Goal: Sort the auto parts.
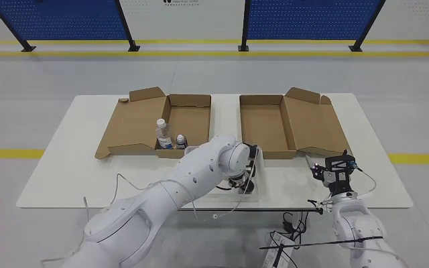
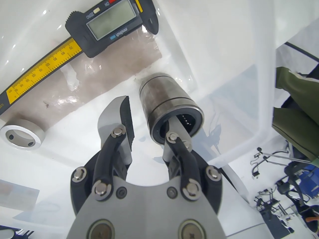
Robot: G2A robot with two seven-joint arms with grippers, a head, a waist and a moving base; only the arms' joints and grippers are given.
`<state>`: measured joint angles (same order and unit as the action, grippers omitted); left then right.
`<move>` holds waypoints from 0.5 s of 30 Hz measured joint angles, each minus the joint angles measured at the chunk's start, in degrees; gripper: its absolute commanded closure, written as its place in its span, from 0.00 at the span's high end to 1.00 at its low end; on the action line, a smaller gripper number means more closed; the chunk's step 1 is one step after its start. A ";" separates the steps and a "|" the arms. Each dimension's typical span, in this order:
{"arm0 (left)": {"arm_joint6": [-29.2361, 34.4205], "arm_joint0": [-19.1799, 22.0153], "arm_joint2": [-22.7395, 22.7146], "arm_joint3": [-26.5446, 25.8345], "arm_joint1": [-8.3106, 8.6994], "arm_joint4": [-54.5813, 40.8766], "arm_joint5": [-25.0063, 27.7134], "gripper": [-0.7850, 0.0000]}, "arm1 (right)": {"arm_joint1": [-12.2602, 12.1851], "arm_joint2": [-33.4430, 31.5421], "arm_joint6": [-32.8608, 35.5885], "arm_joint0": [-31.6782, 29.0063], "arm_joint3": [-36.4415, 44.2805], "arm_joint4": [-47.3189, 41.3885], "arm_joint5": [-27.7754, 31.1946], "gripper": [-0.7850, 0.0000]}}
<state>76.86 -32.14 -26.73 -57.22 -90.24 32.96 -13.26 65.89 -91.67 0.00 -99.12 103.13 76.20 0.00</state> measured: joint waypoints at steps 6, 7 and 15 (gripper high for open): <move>0.09 0.18 -0.70 0.87 -0.42 -0.85 0.15 0.03 | 0.00 0.00 0.00 0.00 0.00 0.00 0.00 1.00; 0.12 0.26 -0.84 0.86 -0.44 -0.75 0.04 0.00 | 0.00 0.00 0.00 0.00 0.00 0.00 0.00 1.00; 0.62 0.08 -1.68 -1.10 -0.21 0.82 -0.88 0.00 | 0.00 0.00 0.00 0.00 0.00 0.00 0.00 1.00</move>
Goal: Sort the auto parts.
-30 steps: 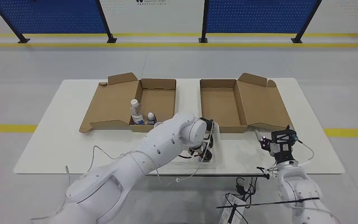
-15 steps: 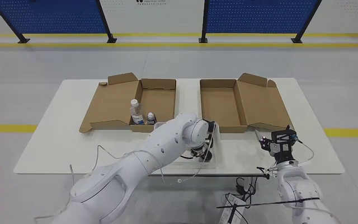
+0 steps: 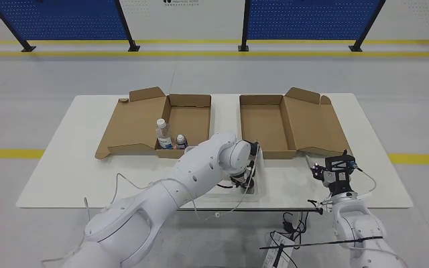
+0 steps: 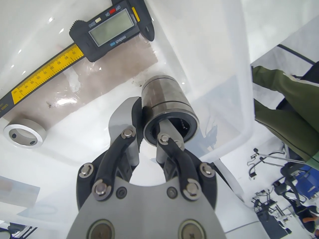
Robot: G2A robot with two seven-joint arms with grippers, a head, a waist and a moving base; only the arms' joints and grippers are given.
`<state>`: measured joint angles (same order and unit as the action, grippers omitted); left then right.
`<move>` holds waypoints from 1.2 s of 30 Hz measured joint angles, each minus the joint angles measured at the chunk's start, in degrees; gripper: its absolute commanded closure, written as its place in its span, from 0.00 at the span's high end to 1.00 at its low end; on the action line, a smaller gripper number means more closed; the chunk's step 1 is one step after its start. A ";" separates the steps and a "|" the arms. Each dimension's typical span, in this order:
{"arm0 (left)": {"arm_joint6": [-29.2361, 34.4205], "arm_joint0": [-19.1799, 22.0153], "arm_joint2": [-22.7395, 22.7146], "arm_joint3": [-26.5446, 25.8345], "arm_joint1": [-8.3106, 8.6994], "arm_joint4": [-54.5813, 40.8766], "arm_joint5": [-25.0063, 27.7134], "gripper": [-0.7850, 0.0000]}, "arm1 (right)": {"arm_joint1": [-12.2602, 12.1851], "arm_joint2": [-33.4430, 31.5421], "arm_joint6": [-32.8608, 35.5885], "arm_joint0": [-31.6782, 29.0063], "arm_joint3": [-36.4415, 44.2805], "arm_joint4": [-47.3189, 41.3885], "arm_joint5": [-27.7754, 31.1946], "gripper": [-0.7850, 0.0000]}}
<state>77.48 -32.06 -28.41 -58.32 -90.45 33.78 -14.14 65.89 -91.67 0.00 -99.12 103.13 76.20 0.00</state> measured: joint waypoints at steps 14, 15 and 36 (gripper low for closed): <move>2.87 -1.64 -6.44 -11.07 2.90 3.55 -3.69 0.00 | 0.00 0.00 0.00 0.00 0.00 0.00 0.00 1.00; 3.30 -1.97 -7.20 -12.43 3.25 3.69 -3.77 0.00 | 0.00 0.00 0.00 0.00 0.00 0.00 0.00 1.00; 10.52 -1.60 -9.46 -35.12 10.55 -6.32 -0.93 0.00 | 0.00 0.00 0.00 0.00 0.00 0.00 0.00 1.00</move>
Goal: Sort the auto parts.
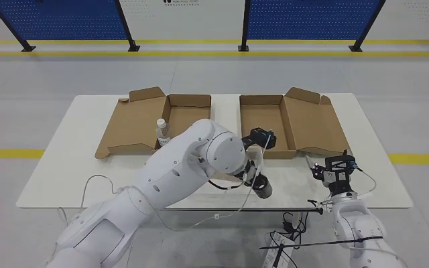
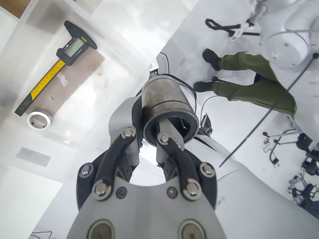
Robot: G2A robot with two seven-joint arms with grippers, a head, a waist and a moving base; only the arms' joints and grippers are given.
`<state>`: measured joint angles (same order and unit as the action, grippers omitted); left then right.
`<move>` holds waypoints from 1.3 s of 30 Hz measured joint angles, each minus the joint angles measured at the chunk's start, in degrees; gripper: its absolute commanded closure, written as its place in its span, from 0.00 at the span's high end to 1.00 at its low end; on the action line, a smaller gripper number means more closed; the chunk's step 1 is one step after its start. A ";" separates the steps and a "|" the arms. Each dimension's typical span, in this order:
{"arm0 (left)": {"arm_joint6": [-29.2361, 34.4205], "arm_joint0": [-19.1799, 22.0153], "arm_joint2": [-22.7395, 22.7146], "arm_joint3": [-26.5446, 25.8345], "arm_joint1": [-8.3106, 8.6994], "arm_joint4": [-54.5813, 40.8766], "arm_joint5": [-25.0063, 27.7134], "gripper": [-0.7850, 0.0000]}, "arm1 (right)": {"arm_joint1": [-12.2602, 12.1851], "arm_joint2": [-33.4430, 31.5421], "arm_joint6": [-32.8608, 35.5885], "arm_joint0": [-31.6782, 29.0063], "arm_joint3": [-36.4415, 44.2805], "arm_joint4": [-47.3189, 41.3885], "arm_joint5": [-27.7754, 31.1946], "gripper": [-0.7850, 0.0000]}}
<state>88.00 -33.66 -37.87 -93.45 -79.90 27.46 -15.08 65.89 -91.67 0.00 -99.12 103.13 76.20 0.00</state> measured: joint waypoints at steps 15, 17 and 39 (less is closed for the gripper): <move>0.00 6.02 1.21 -5.25 6.60 -18.68 -0.58 0.00 | 0.00 0.00 0.00 0.00 0.00 0.00 0.00 1.00; 0.00 6.42 1.32 -6.13 7.51 -20.66 -0.08 0.00 | 0.00 0.00 0.00 0.00 0.00 0.00 0.00 1.00; -4.01 10.24 1.98 -5.36 13.31 -21.35 -3.21 0.00 | 0.00 0.00 0.00 0.00 0.00 0.00 0.00 1.00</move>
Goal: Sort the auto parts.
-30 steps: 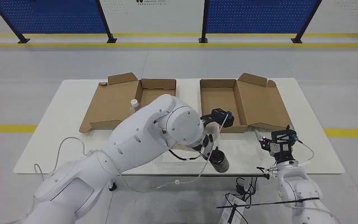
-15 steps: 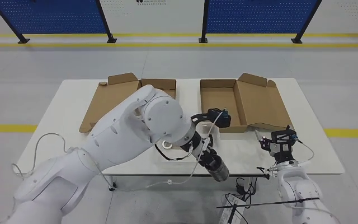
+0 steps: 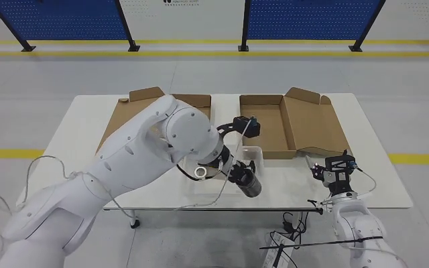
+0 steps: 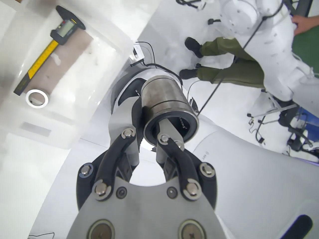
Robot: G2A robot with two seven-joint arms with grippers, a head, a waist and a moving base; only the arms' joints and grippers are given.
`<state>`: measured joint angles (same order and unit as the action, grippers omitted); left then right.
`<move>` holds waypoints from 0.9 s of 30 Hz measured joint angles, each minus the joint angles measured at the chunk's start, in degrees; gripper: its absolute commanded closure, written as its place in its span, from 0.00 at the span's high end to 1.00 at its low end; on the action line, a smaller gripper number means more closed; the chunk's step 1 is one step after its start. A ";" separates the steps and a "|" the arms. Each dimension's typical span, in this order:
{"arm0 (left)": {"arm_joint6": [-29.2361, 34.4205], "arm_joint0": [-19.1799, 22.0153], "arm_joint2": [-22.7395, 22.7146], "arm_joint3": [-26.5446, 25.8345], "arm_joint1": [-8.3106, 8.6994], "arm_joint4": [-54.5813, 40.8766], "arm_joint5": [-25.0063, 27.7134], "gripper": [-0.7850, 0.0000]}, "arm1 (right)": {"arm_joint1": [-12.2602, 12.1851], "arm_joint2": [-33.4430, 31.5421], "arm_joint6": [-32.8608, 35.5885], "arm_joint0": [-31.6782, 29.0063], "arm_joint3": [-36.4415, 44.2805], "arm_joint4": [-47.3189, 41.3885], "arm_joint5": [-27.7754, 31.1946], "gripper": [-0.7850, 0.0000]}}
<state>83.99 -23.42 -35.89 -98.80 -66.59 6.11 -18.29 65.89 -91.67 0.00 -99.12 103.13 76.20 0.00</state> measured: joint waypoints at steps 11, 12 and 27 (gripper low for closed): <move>-12.30 -0.11 -0.21 8.59 -0.70 6.20 -5.37 0.00 | 0.00 0.00 0.00 0.00 0.00 0.00 0.00 1.00; -12.88 0.20 0.10 9.21 -0.76 7.78 -6.47 0.00 | 0.00 0.00 0.00 0.00 0.00 0.00 0.00 1.00; -17.90 4.36 4.88 19.51 -2.75 16.37 -19.91 0.00 | 0.00 0.00 0.00 0.00 0.00 0.00 0.00 1.00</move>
<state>66.09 -19.06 -31.01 -79.30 -69.34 22.48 -38.20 65.89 -91.67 0.00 -99.12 103.13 76.20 0.00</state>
